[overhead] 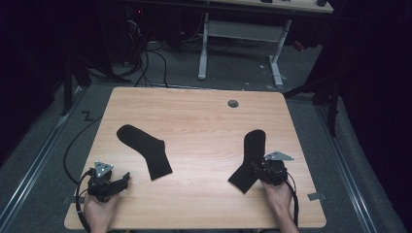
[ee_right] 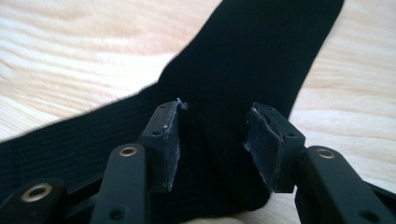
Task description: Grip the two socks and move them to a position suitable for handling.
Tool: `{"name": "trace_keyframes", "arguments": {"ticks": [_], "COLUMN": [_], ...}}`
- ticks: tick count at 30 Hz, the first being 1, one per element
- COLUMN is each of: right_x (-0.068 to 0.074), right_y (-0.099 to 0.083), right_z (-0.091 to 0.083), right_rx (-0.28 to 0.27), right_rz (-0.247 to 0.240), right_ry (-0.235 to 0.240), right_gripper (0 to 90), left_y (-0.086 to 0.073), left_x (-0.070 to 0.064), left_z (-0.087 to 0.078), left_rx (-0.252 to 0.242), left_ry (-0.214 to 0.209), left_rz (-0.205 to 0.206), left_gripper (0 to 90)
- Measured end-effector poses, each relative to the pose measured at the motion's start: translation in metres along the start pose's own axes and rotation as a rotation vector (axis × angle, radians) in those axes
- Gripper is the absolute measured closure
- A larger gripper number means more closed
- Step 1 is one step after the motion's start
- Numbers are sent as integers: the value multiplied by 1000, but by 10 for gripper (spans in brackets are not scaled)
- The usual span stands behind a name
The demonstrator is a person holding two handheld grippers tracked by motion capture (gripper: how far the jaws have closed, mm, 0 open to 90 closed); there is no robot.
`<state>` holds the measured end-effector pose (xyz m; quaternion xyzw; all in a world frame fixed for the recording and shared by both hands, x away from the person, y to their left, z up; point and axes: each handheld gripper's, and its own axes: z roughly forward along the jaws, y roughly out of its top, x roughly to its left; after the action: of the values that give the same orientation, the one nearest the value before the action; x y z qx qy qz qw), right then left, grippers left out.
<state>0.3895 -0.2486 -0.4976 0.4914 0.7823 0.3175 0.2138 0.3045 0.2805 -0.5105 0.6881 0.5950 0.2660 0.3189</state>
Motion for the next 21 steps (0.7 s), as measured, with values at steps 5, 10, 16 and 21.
{"name": "trace_keyframes", "arguments": {"ticks": [5, 10, 16, 21], "right_x": [4, 8, 14, 21], "right_y": [1, 2, 7, 17], "right_z": [4, 7, 11, 16], "right_rx": [-11, -25, -20, 22], "right_rz": [-7, -19, -21, -32], "right_ry": [9, 19, 29, 41], "right_gripper": [524, 521, 518, 509], "left_y": [0, 0, 0, 0], "left_x": [0, 0, 0, 0], "left_z": [0, 0, 0, 0], "left_rx": [1, 1, 1, 2], "left_ry": [0, -2, -2, -1], "left_rz": [3, 4, 5, 5], "left_gripper": [271, 271, 271, 272]}}
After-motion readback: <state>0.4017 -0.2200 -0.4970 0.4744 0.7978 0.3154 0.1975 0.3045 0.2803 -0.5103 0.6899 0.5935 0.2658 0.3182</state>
